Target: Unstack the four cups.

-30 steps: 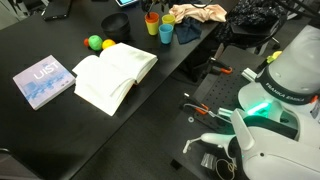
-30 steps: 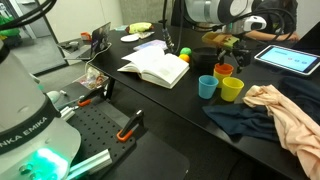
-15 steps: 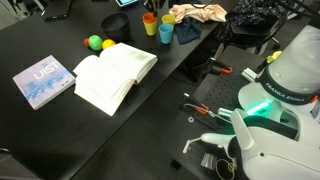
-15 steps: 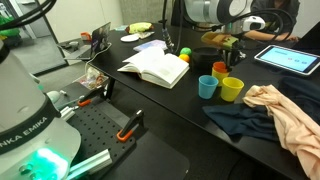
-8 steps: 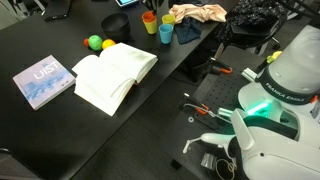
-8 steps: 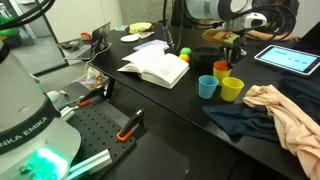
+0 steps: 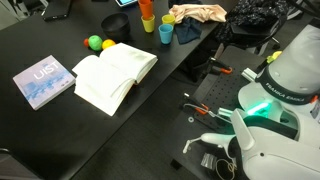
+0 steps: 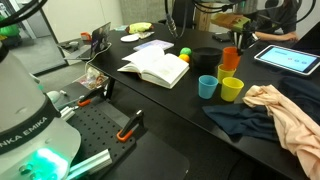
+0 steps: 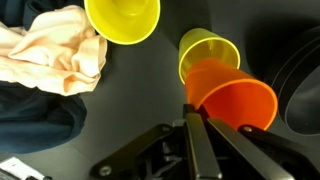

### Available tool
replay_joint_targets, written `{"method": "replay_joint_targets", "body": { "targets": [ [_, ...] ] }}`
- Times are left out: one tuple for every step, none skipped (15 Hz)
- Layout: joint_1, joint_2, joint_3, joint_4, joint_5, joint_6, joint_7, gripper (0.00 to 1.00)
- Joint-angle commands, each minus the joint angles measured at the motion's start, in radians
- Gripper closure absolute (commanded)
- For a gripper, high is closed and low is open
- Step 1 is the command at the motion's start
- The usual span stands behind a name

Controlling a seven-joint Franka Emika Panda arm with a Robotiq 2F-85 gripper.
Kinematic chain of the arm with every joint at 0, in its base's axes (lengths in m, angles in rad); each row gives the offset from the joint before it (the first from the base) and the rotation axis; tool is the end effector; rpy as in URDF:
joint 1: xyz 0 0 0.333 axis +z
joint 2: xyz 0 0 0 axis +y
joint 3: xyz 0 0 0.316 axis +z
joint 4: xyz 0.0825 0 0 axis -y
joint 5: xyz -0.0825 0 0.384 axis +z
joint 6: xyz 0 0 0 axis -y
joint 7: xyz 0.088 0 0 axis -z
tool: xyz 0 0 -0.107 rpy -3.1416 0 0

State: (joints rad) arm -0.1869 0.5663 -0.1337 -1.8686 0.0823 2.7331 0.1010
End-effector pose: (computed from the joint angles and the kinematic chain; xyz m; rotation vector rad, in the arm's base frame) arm 0.6345 -0.2062 0.2436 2.9694 -0.6961 0.4613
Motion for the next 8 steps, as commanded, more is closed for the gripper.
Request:
{"method": "replay_joint_targets", "body": {
  "targets": [
    [-0.020, -0.008, 0.029, -0.025, 0.030, 0.011, -0.029, 0.97],
    [-0.015, -0.007, 0.025, -0.025, 0.024, 0.009, -0.026, 0.97],
    [-0.016, -0.012, 0.029, -0.023, 0.025, 0.007, -0.030, 0.97],
    [-0.017, -0.020, 0.033, -0.021, 0.026, 0.003, -0.034, 0.97],
    [-0.015, -0.030, 0.033, -0.020, 0.023, -0.002, -0.035, 0.97],
    [-0.011, -0.037, 0.031, -0.019, 0.018, -0.007, -0.035, 0.97],
    [-0.007, -0.045, 0.027, -0.018, 0.011, -0.015, -0.036, 0.97],
    [-0.006, -0.055, 0.028, -0.018, 0.008, -0.025, -0.042, 0.97]
  ]
}}
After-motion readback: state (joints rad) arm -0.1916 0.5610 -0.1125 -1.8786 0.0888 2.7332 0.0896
